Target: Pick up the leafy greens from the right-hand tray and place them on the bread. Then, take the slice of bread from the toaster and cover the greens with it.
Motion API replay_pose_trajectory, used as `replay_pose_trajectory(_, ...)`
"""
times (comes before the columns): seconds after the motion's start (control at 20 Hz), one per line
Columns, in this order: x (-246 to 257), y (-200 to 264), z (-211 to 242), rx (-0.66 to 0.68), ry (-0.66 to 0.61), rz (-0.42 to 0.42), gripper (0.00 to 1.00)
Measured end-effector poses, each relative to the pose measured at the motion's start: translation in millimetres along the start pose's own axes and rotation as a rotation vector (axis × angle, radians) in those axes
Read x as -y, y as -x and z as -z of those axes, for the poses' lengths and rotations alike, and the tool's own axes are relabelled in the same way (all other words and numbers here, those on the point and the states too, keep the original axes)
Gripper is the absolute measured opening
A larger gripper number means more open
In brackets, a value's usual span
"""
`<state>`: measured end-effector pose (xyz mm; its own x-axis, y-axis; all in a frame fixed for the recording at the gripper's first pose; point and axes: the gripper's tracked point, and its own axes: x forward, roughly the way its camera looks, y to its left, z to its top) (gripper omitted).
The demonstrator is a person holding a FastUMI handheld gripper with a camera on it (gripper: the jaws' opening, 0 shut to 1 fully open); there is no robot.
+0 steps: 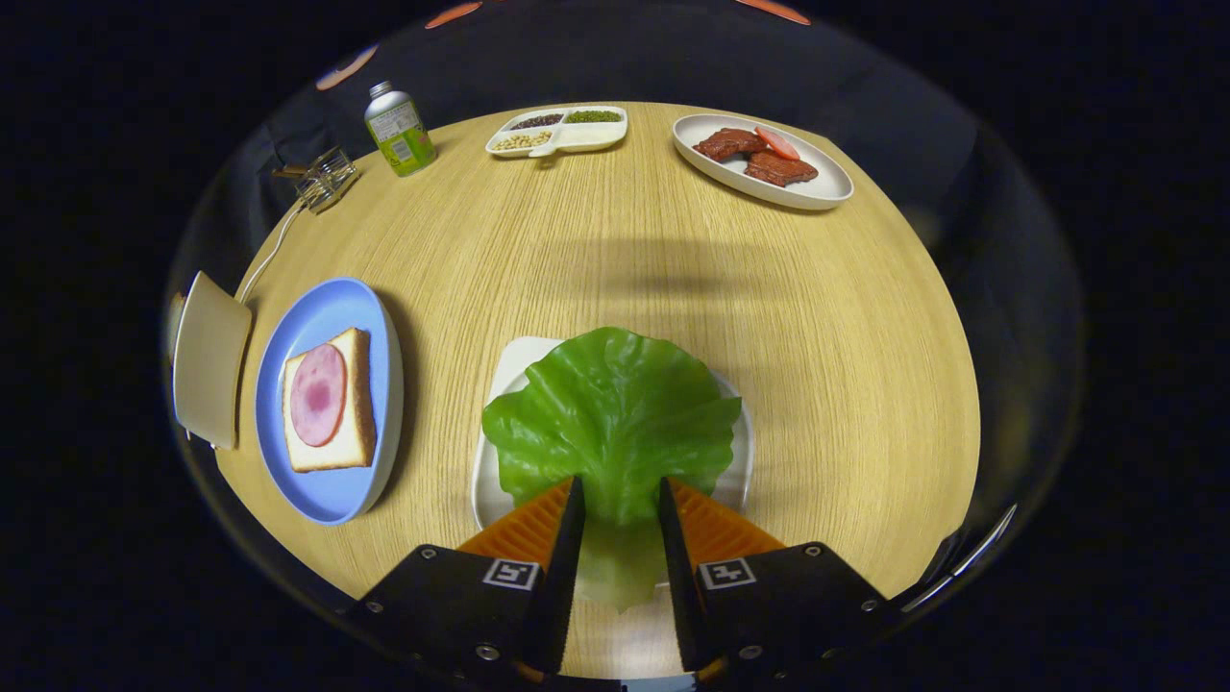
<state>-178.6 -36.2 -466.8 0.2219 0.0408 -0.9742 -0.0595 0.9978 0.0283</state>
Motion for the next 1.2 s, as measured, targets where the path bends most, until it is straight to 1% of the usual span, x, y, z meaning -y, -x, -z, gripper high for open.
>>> replay_pose_trajectory(0.05,-1,0,1,0.008,-0.003,0.005,0.43)
replay_pose_trajectory(0.1,-3,1,1,0.012,0.002,0.002,0.37)
replay_pose_trajectory(0.15,-4,0,1,0.015,0.007,-0.003,0.35)
replay_pose_trajectory(0.2,-4,1,0,0.014,0.005,-0.004,0.28)
replay_pose_trajectory(0.25,-2,1,-1,0.013,-0.004,-0.001,0.25)
replay_pose_trajectory(0.3,-1,0,-1,0.009,-0.02,-0.001,0.14)
replay_pose_trajectory(0.4,1,0,-1,-0.001,-0.059,-0.015,0.07)
replay_pose_trajectory(0.55,1,2,1,0.0,-0.118,-0.041,0.04)
replay_pose_trajectory(0.85,-8,21,-6,0.036,-0.137,-0.05,0.03)
replay_pose_trajectory(1.0,-15,34,-19,0.071,-0.132,-0.055,0.03)
replay_pose_trajectory(1.2,-33,56,-40,0.122,-0.136,-0.095,0.03)
